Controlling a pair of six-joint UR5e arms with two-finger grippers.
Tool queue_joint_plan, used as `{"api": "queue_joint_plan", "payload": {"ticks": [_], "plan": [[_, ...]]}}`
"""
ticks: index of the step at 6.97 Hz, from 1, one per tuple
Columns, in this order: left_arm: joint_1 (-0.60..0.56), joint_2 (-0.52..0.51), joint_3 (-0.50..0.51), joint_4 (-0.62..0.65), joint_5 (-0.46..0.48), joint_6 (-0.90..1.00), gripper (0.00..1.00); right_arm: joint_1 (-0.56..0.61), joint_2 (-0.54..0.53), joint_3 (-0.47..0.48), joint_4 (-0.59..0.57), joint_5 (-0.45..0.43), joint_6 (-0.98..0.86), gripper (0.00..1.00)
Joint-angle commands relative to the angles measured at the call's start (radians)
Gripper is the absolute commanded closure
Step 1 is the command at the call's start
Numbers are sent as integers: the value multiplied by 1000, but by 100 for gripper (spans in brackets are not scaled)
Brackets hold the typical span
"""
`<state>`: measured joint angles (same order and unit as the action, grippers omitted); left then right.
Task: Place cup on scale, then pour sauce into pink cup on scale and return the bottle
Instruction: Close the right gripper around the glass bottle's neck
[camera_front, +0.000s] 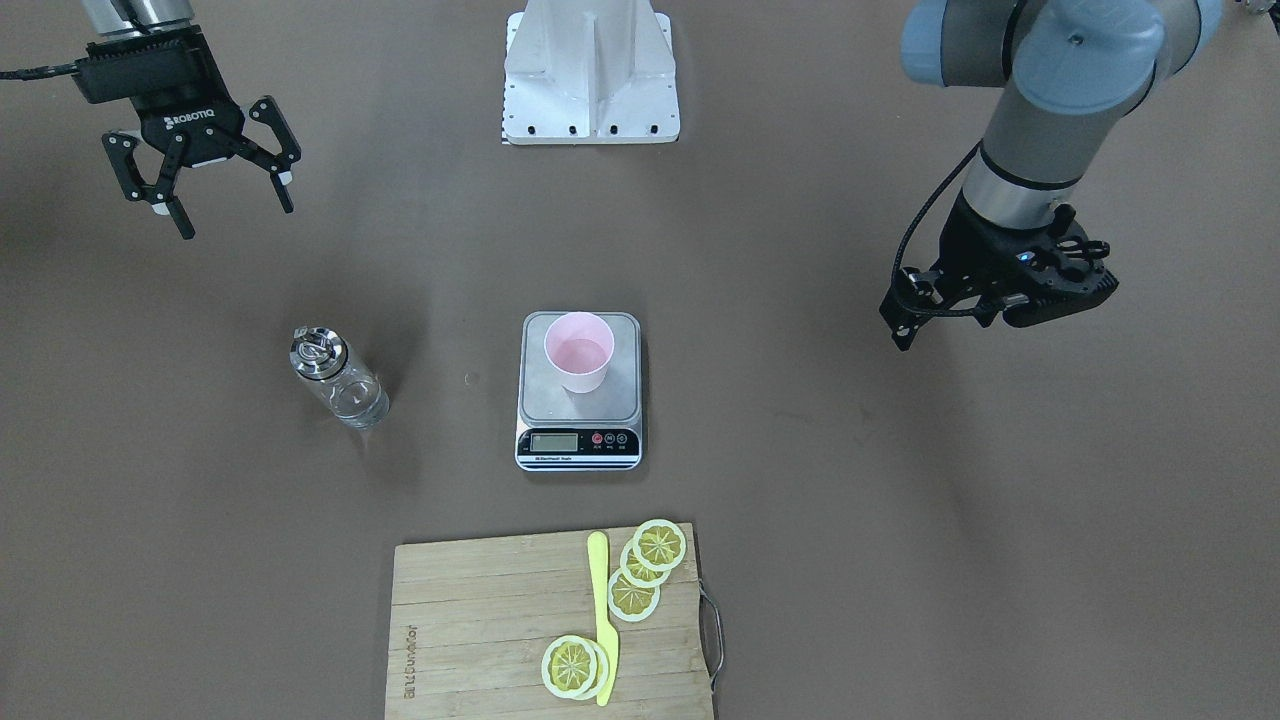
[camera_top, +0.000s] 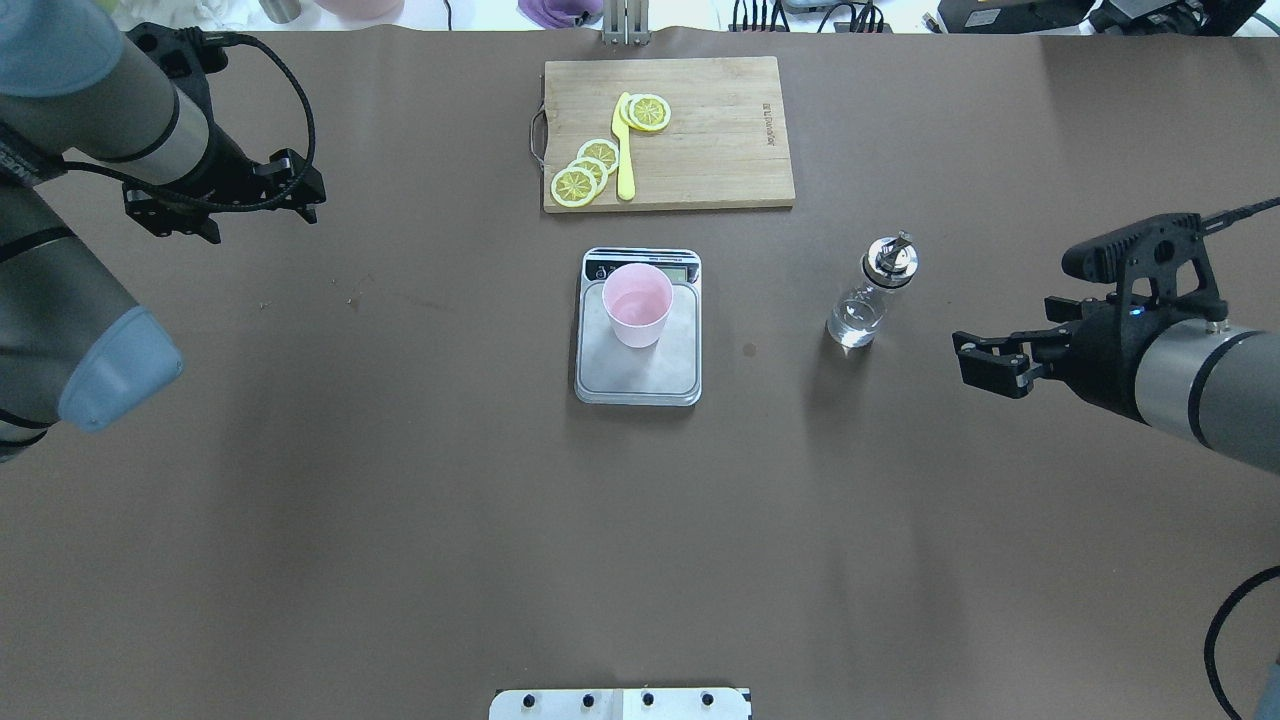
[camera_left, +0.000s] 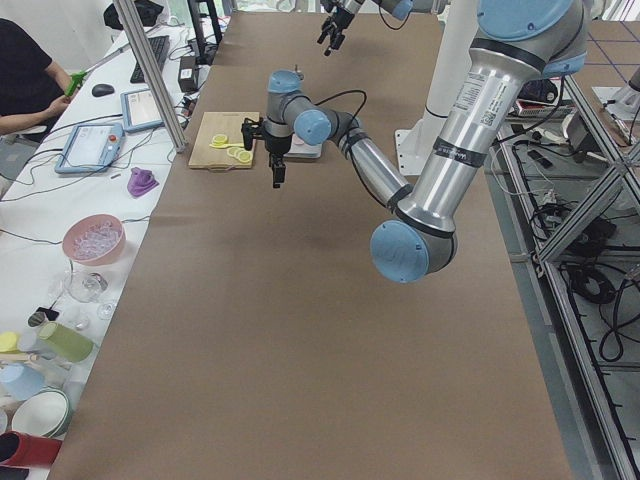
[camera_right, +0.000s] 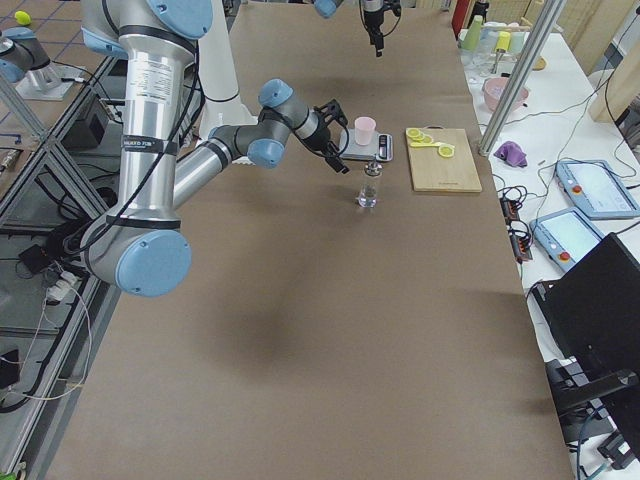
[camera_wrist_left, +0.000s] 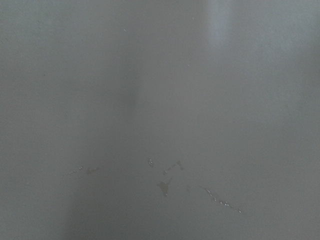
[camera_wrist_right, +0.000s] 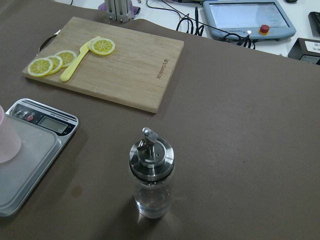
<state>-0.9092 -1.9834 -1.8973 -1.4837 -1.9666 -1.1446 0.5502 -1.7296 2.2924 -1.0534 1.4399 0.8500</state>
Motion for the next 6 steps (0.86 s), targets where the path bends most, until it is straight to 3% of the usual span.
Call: {"api": "queue_joint_plan", "payload": {"ticks": [1, 4, 6], "plan": [[3, 18, 7, -3, 11, -9, 1, -105, -38, -34, 55, -135, 27, 2], [10, 15, 50, -13, 12, 5, 1, -183, -15, -213, 283, -257, 30, 3], [9, 15, 52, -17, 12, 3, 1, -200, 88, -290, 291, -286, 29, 1]]}}
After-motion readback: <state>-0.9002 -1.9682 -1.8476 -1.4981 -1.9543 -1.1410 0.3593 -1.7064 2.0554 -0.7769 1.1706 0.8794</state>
